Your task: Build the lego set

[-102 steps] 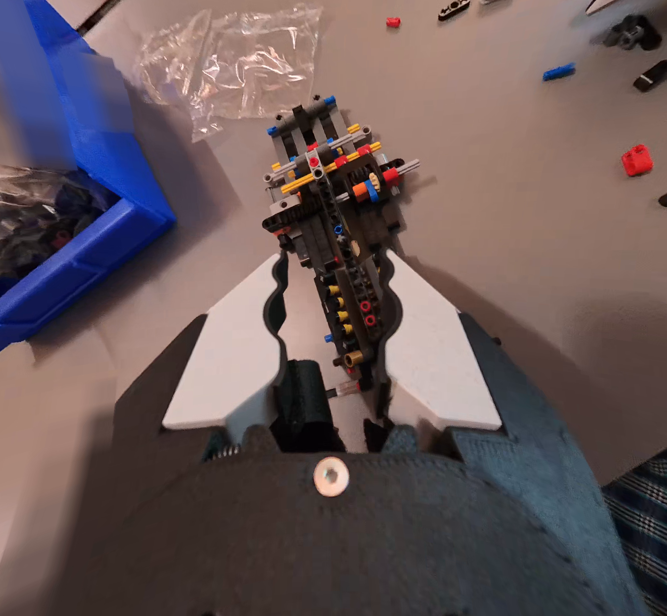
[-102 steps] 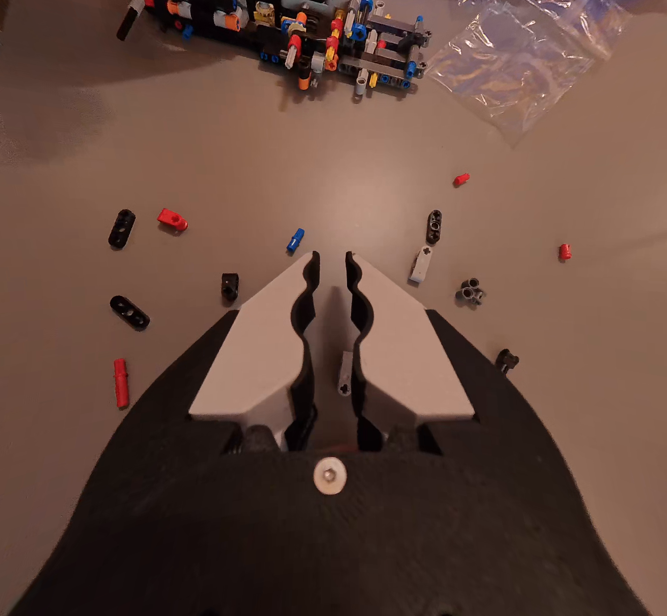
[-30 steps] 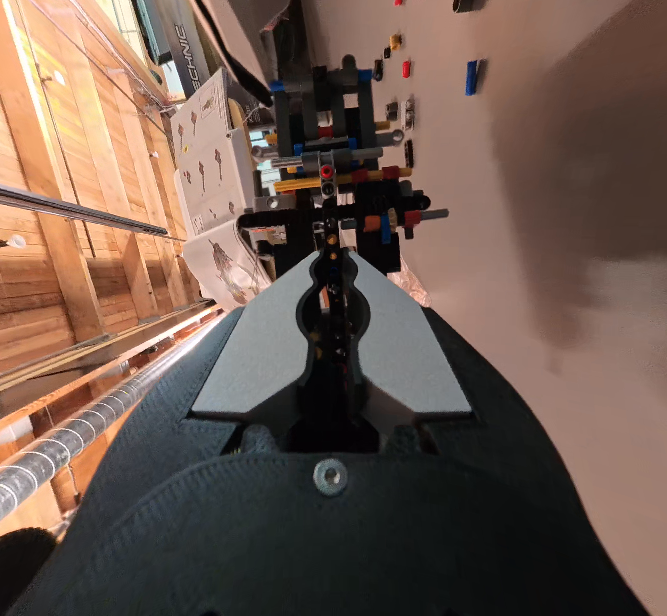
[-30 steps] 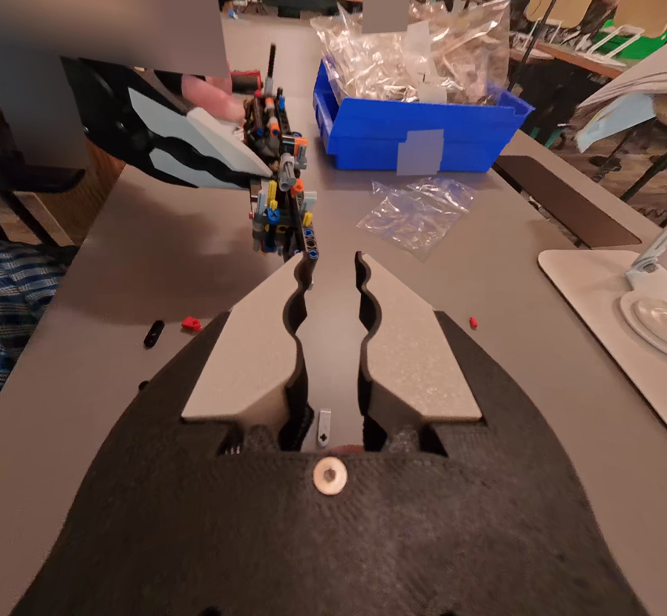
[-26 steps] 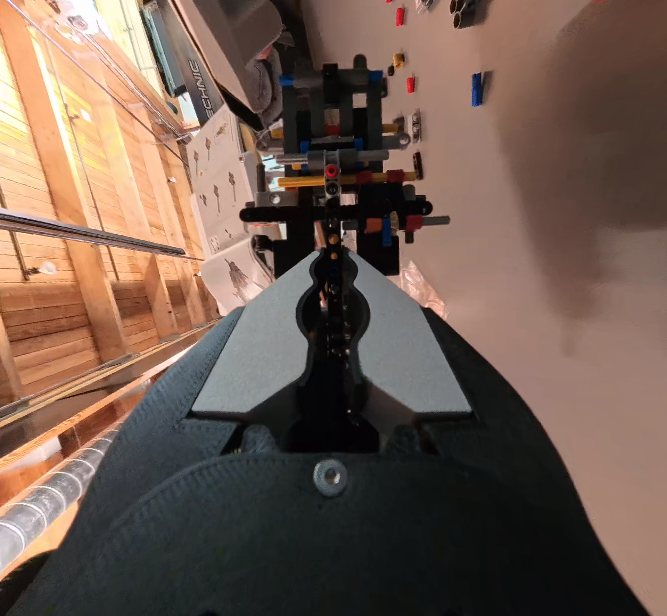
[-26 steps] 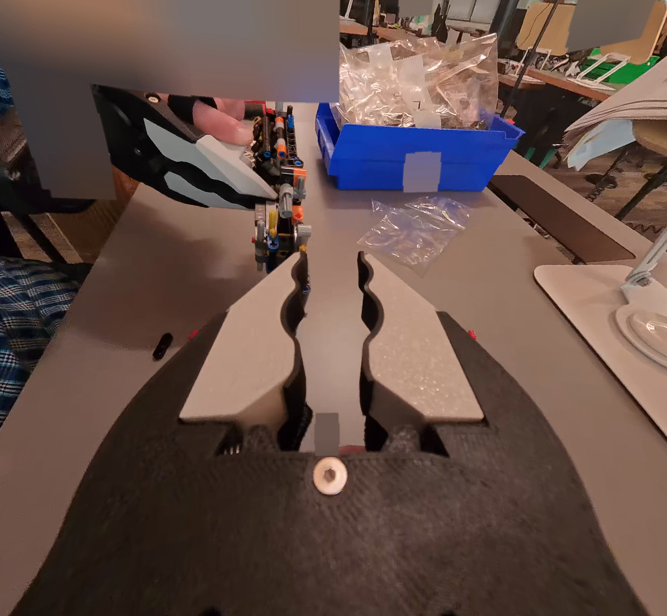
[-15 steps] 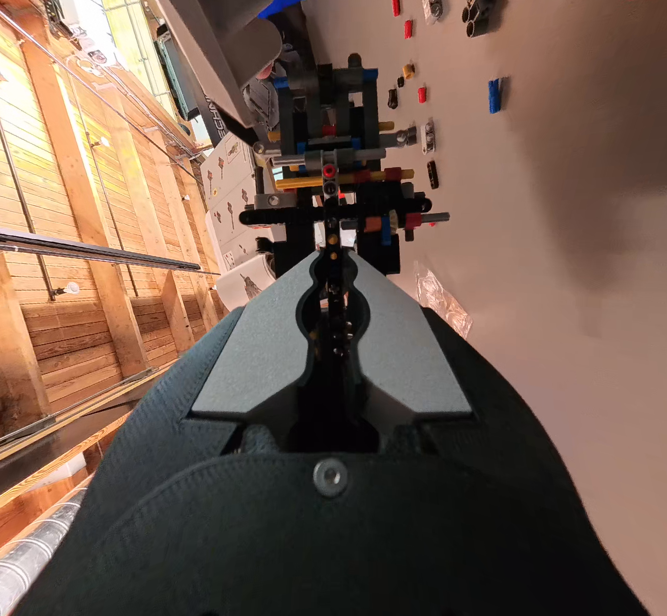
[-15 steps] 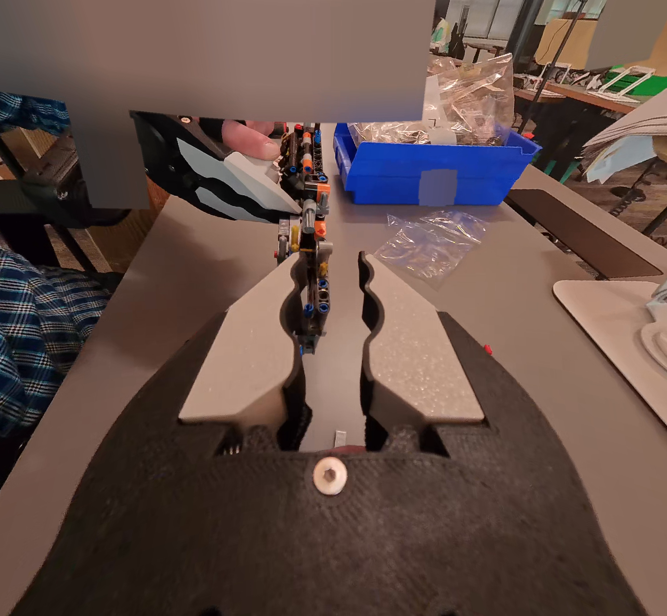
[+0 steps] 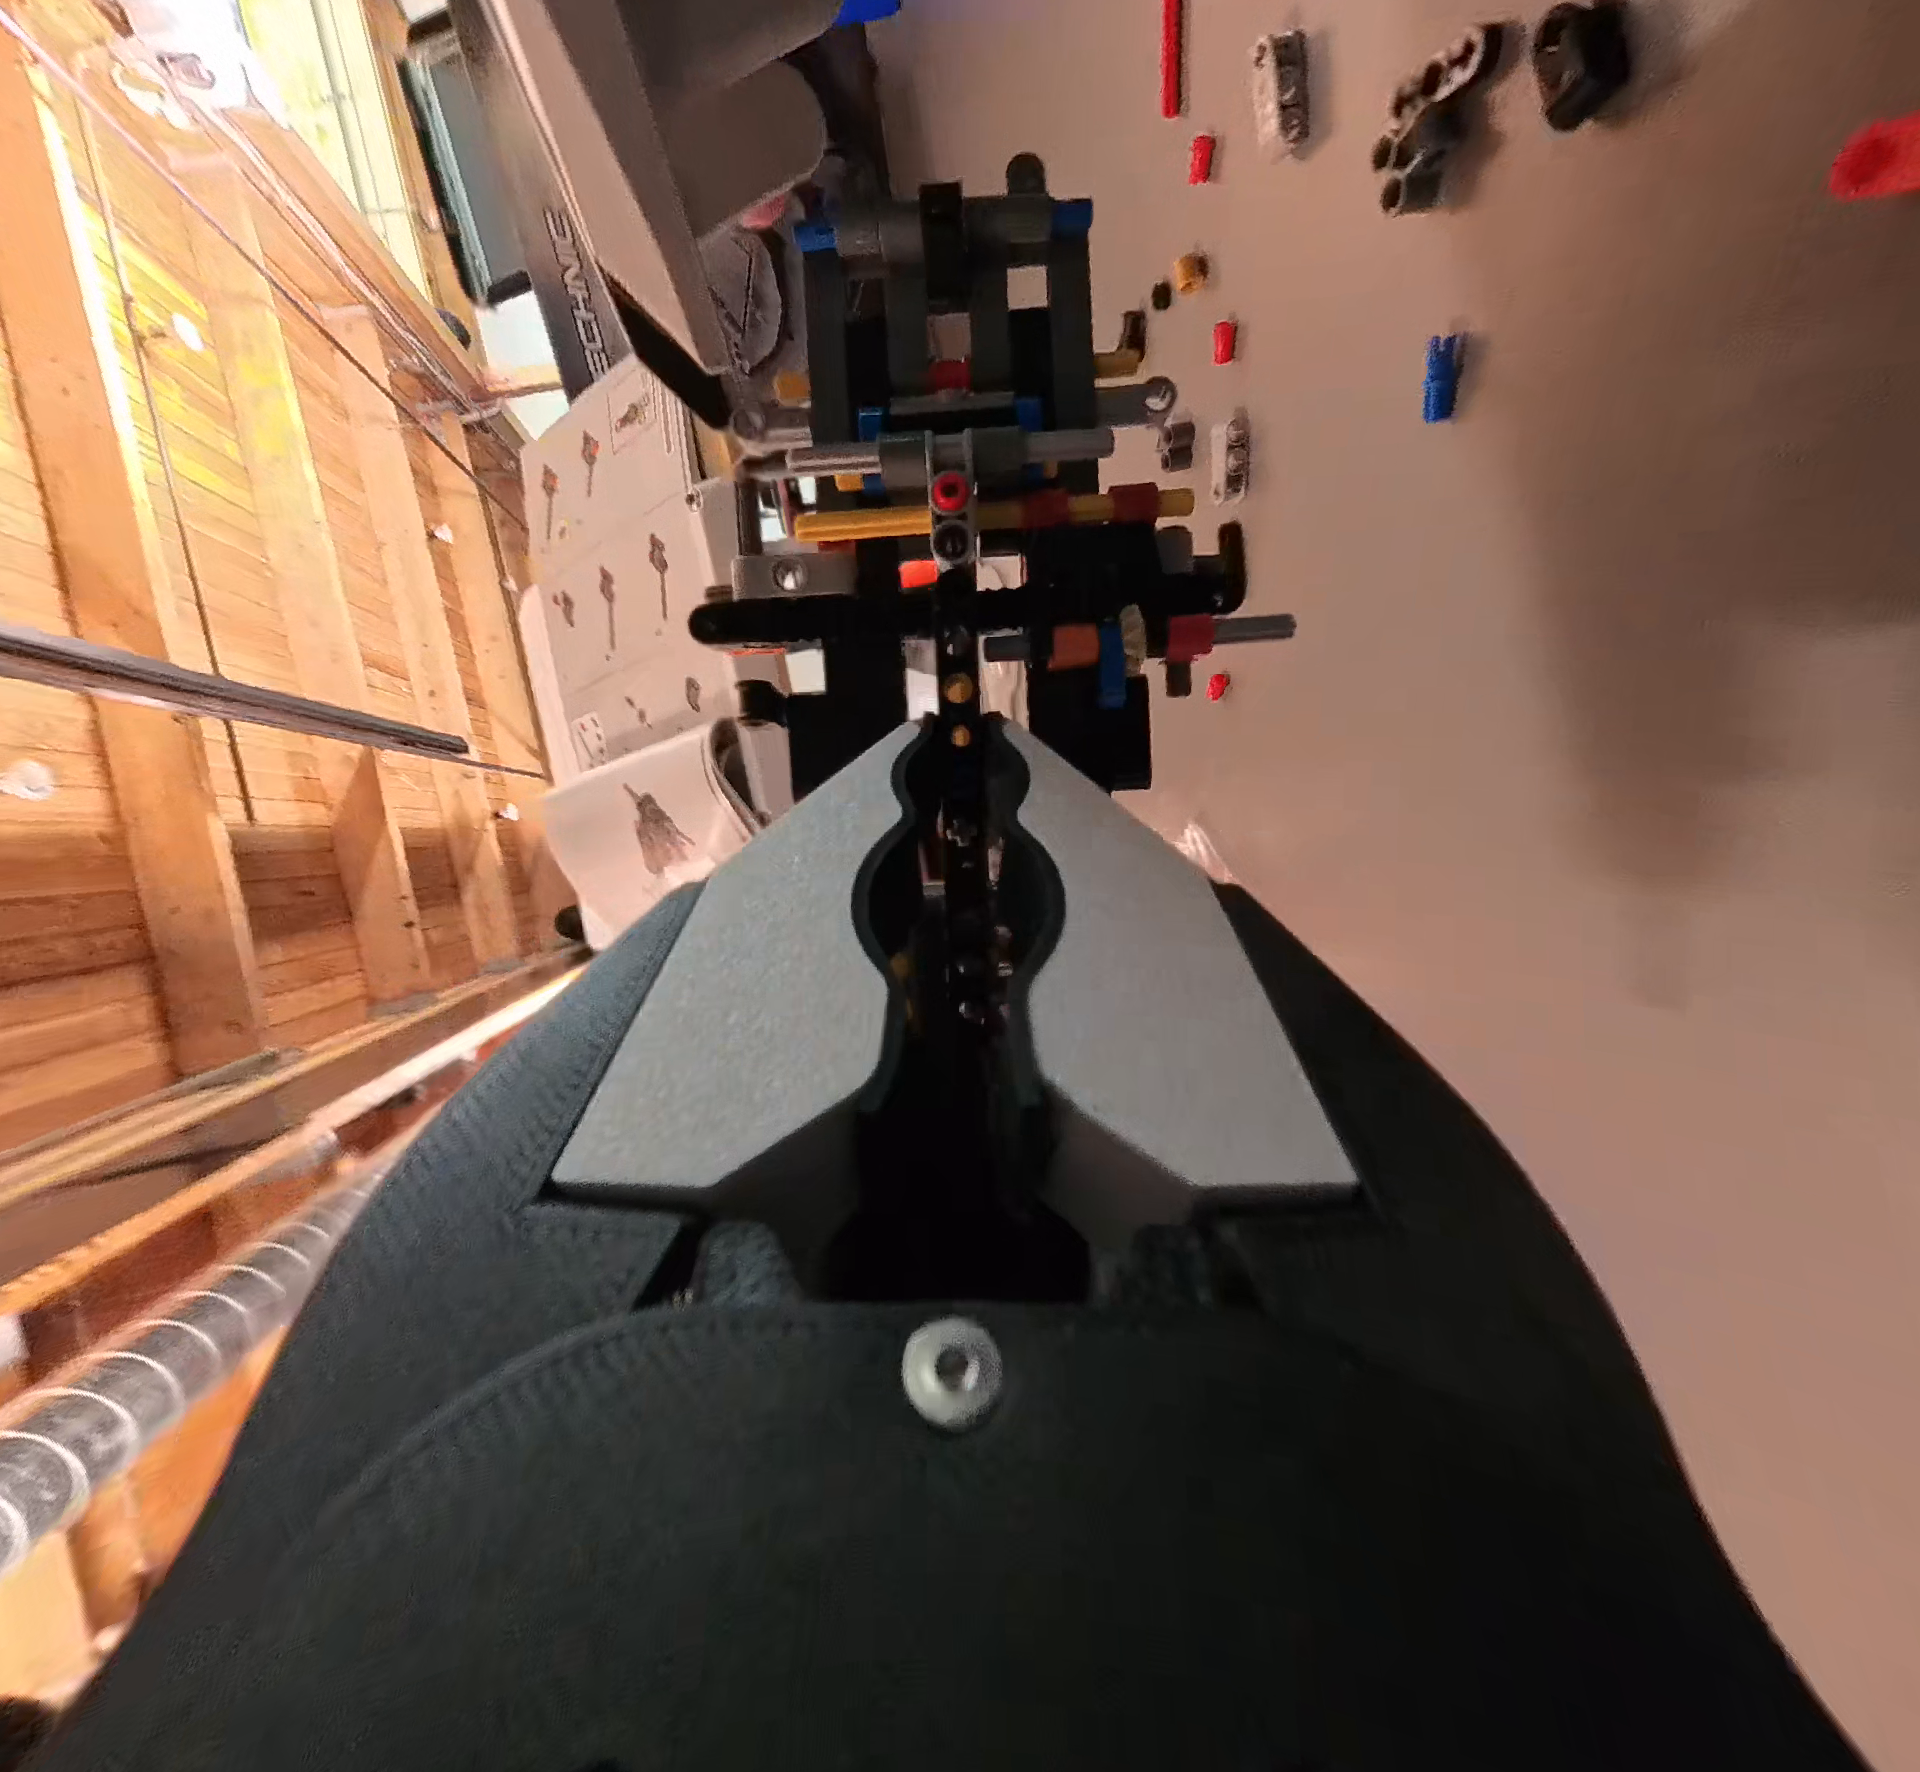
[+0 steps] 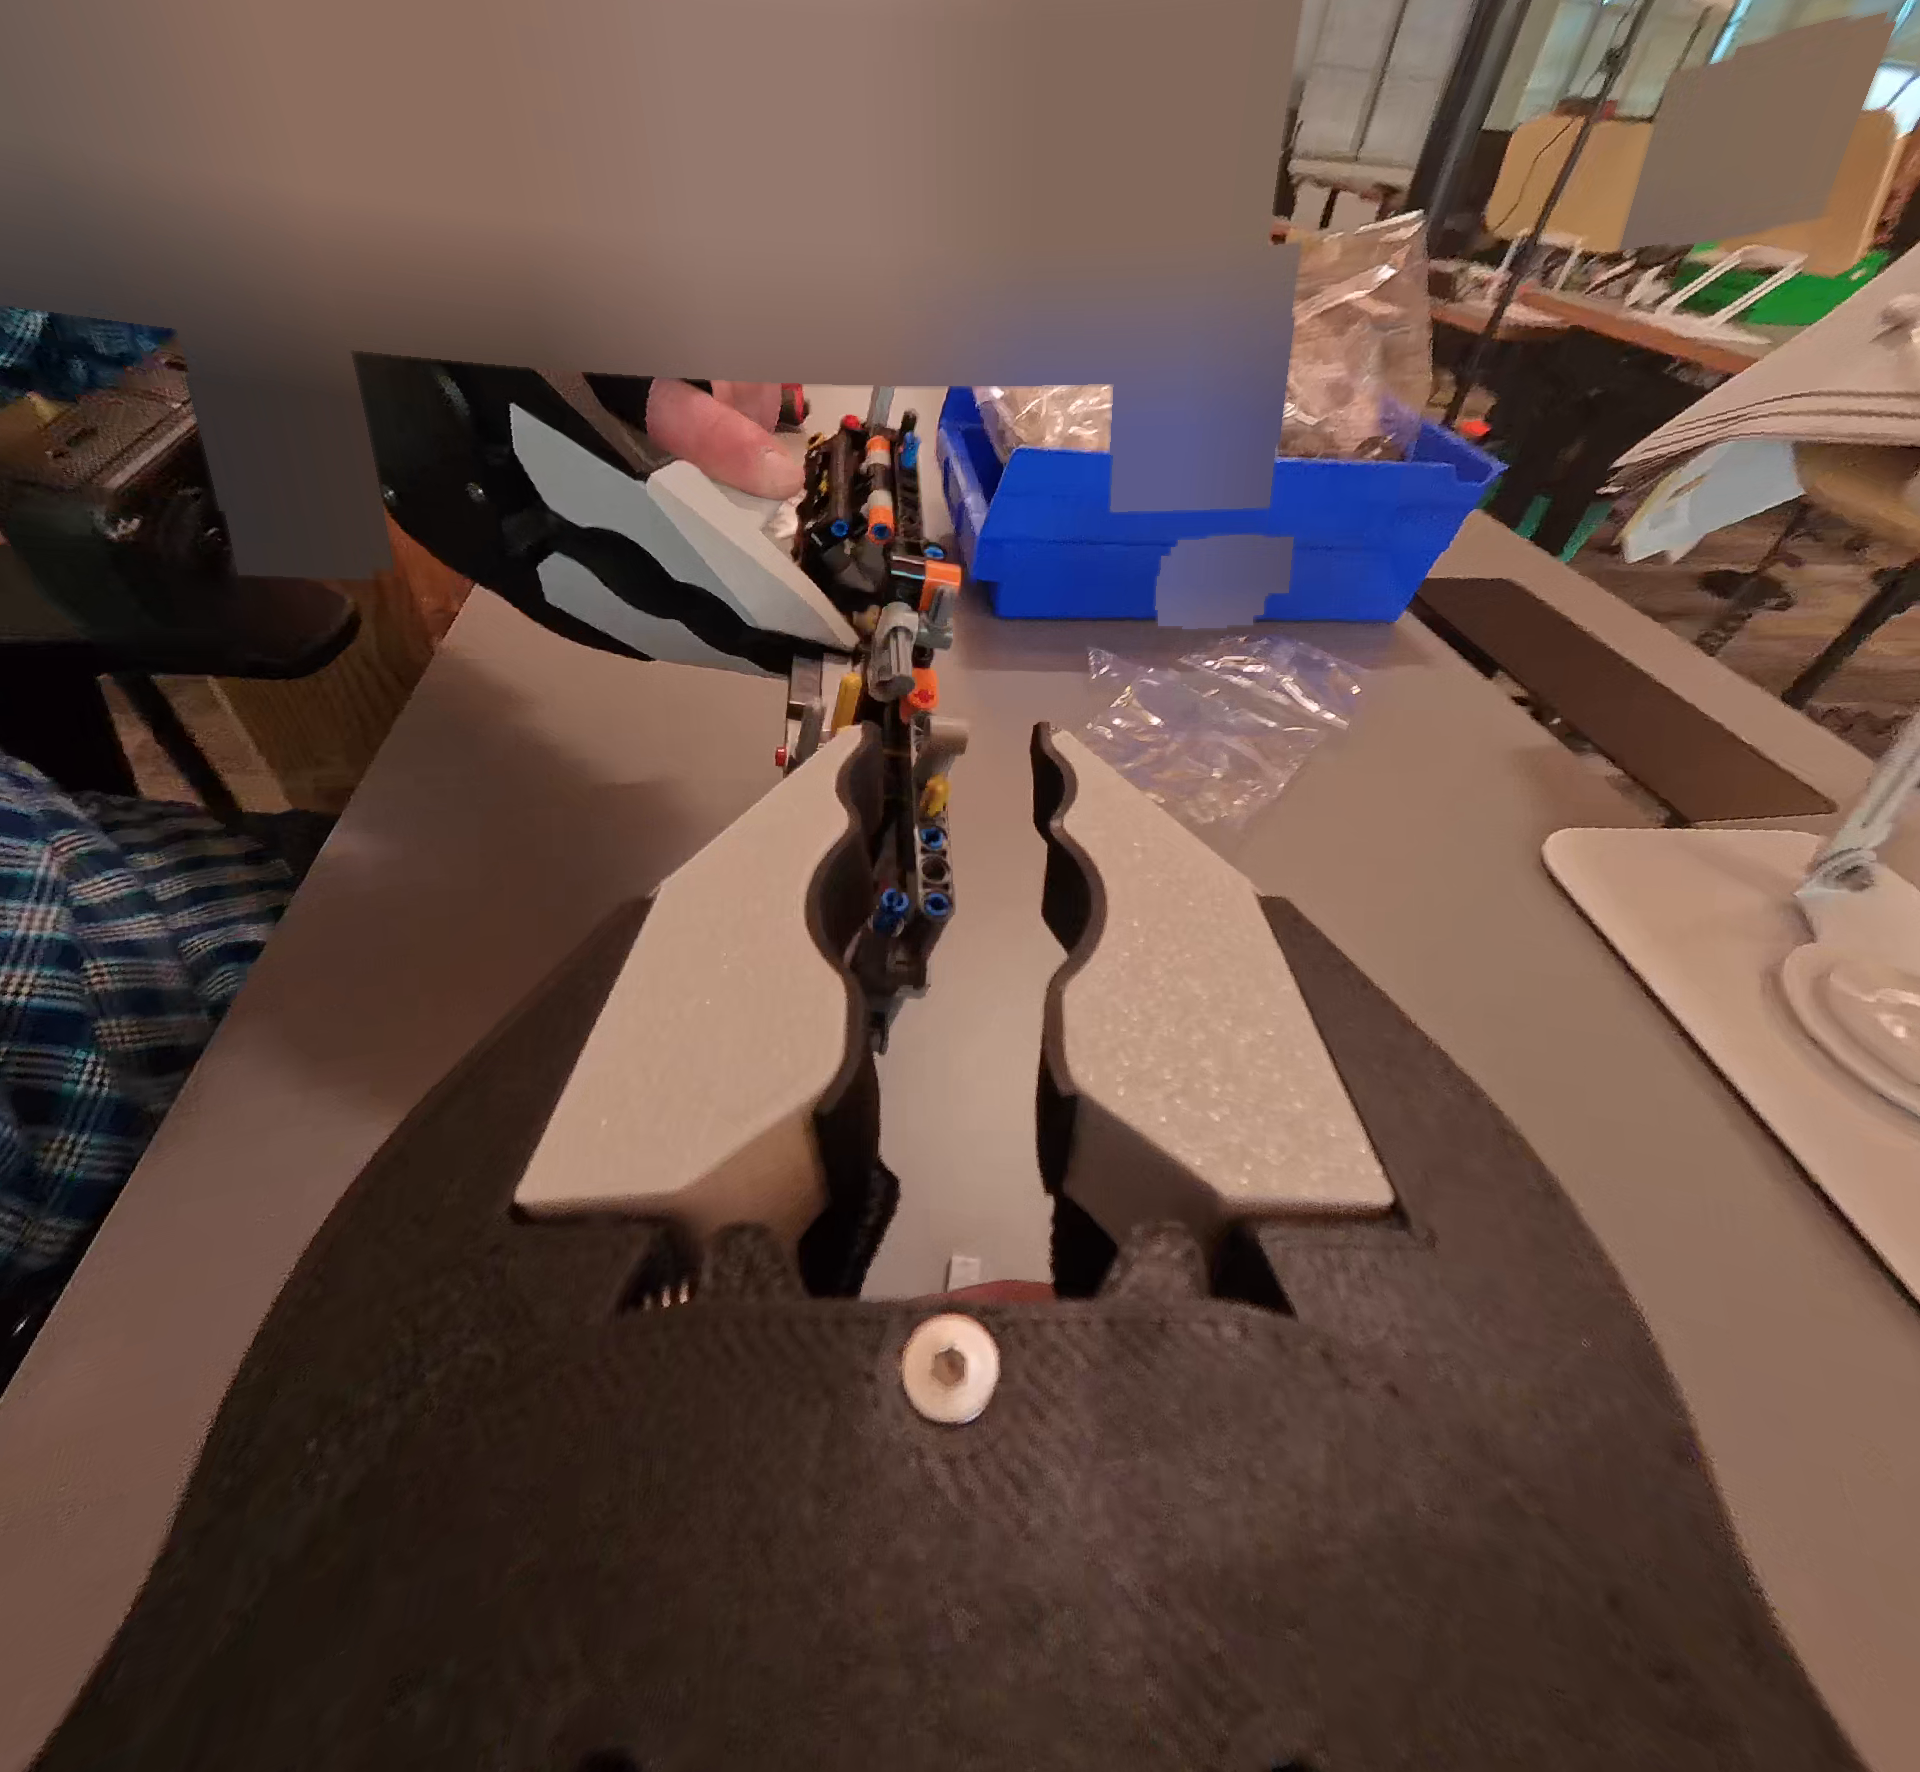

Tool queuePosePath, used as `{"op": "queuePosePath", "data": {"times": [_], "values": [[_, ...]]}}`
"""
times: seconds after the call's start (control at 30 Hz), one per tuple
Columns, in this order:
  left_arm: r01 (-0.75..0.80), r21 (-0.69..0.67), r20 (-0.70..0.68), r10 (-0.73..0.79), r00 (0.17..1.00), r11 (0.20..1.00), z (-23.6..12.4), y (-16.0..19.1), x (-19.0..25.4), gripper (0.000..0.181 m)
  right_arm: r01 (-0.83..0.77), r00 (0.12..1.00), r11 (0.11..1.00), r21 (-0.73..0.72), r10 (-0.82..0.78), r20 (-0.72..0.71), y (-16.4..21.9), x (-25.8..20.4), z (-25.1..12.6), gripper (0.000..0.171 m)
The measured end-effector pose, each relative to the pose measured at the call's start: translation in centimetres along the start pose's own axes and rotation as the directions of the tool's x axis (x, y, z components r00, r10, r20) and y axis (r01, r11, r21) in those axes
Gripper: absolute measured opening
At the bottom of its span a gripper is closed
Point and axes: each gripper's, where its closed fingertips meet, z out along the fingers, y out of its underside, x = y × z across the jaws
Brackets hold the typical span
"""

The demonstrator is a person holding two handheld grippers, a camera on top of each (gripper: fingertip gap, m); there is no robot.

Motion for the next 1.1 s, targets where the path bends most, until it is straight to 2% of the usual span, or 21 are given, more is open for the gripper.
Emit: {"op": "queuePosePath", "data": {"times": [0.2,0.43,0.6,0.8,0.93,1.0,1.1], "values": [[0.227,0.004,0.016,-0.227,0.974,0.974,-0.5,1.0,-1.1,0.006,-0.024,0.993,0.992,0.122,0.037,-0.109,-2.1,2.2,-1.8,0.026],[0.361,0.059,0.028,-0.363,0.931,0.931,-1.0,0.7,-2.7,0.006,-0.080,0.983,0.978,0.192,0.109,-0.146,-2.8,3.9,-3.1,0.025],[0.510,0.115,0.019,-0.516,0.857,0.852,-1.4,0.8,-4.5,0.006,-0.107,0.977,0.974,0.200,0.140,-0.163,-2.6,4.7,-3.5,0.025],[0.618,0.174,0.002,-0.628,0.778,0.767,-2.1,0.8,-6.0,0.007,-0.128,0.975,0.972,0.197,0.160,-0.156,-2.3,4.9,-3.4,0.024],[0.742,0.176,-0.037,-0.749,0.662,0.647,-2.0,1.5,-6.5,0.006,-0.144,0.977,0.975,0.166,0.166,-0.130,-1.7,4.5,-2.8,0.026],[0.819,0.182,-0.063,-0.824,0.562,0.545,-1.9,2.0,-7.0,0.007,-0.144,0.979,0.977,0.154,0.163,-0.121,-1.5,4.3,-2.6,0.026],[0.918,0.193,-0.127,-0.919,0.374,0.347,-1.9,2.9,-7.9,0.007,-0.143,0.980,0.979,0.148,0.160,-0.114,-1.4,4.1,-2.4,0.026]]}}
